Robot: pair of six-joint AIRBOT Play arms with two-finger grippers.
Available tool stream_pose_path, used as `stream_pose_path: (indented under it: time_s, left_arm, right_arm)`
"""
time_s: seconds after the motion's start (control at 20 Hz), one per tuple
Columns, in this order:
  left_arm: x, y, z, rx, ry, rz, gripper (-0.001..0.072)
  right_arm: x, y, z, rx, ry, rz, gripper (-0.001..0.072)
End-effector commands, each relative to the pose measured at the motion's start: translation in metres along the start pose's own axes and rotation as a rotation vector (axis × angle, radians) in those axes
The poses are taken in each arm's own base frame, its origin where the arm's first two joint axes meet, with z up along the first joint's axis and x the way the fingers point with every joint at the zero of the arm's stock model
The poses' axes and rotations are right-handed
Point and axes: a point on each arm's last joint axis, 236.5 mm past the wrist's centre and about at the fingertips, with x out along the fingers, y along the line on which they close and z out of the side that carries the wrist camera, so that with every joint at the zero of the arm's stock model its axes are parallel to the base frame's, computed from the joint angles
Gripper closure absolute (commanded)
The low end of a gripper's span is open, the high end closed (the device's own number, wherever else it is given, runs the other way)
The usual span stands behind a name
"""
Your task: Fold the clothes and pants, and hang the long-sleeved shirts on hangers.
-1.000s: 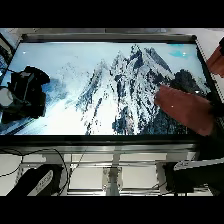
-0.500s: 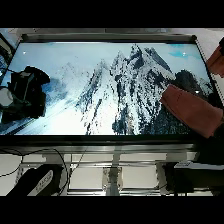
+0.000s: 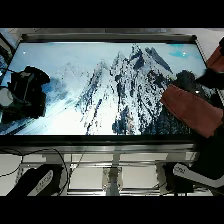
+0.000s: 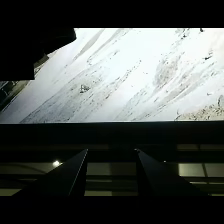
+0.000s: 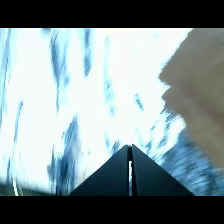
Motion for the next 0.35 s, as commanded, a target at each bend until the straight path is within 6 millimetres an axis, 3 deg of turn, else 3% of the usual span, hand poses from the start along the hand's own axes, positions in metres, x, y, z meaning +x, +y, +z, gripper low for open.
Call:
stream_pose_path:
  time_s: [0.0, 0.15, 0.3]
  left_arm:
    - [0.0, 0.0, 0.0, -0.001, 0.001, 0.0, 0.0371]
    - [0.0, 0.0, 0.0, -0.001, 0.001, 0.0, 0.0371]
    - [0.0, 0.0, 0.0, -0.001, 0.0, 0.0, 0.0371]
  right_arm:
    - [0.049, 0.07, -0.056, -0.23, 0.232, 0.054, 0.0702]
    - [0.083, 0.106, -0.091, -0.326, 0.319, 0.092, 0.0702]
    - [0.109, 0.13, -0.118, -0.384, 0.359, 0.118, 0.0702]
